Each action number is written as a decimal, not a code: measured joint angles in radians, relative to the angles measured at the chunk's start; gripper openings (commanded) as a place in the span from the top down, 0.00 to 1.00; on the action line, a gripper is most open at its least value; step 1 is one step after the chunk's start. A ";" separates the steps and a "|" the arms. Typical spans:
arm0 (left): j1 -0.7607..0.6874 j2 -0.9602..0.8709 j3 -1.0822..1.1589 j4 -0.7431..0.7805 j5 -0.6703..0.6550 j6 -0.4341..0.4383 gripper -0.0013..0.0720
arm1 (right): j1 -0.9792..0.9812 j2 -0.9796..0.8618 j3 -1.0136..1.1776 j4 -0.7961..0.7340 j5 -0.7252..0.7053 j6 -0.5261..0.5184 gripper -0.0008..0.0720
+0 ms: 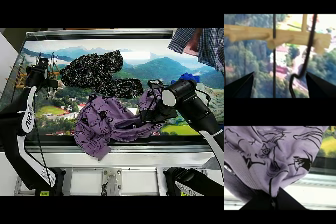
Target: Fold the clothes and pants, and hang the long-sleeved shirts on hangers.
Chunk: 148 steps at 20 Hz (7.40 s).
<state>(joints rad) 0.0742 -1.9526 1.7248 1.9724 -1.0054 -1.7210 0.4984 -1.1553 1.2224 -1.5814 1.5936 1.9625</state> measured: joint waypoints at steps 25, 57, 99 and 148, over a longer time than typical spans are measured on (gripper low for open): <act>0.017 -0.087 0.005 0.025 0.026 -0.033 0.96 | 0.000 0.000 0.000 0.000 0.000 0.000 0.96; -0.018 0.480 0.005 -0.825 -0.660 0.995 0.97 | 0.000 0.000 0.000 0.000 0.001 0.000 0.96; -0.320 0.701 -0.891 -0.885 -0.406 1.504 0.97 | 0.000 0.000 0.002 0.016 0.003 -0.019 0.96; -0.326 0.669 -0.891 -0.982 -0.356 1.525 0.96 | 0.245 -0.093 0.179 0.317 -0.425 -0.177 0.21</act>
<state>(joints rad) -0.2516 -1.2839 0.8341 0.9905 -1.3617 -0.1963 0.7433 -1.2480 1.4017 -1.2640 1.1687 1.7859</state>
